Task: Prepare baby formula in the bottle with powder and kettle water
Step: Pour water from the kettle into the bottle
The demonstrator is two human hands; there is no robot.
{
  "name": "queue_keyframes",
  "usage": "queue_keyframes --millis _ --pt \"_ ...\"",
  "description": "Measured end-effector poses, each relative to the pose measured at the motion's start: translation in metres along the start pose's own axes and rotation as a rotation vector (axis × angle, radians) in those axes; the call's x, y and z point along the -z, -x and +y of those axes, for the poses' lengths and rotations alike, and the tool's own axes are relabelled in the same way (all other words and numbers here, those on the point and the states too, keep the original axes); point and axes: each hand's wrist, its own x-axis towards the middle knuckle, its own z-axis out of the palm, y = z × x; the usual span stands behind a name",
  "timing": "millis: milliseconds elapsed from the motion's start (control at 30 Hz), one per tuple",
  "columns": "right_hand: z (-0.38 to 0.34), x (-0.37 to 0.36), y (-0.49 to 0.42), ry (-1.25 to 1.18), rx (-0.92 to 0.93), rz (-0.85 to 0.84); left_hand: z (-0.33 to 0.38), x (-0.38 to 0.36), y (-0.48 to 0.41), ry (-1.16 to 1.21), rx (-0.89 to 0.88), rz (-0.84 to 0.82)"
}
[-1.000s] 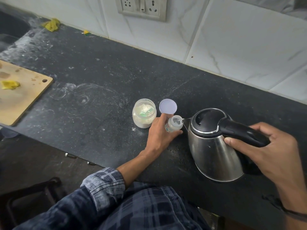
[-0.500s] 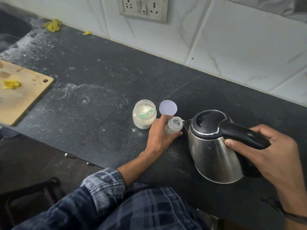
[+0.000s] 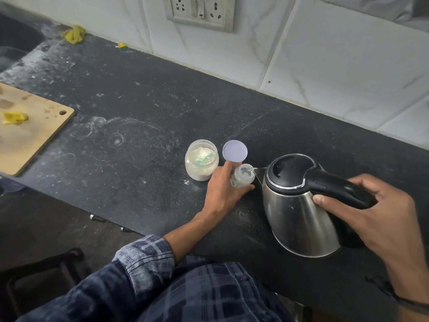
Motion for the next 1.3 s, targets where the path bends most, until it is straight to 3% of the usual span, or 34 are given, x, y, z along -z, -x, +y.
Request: queue_keyframes --millis 1300 --pt "0.0034 0.0028 -0.0002 -0.007 -0.026 0.002 -0.0028 -0.0008 -0.0008 -0.018 0.018 -0.011"
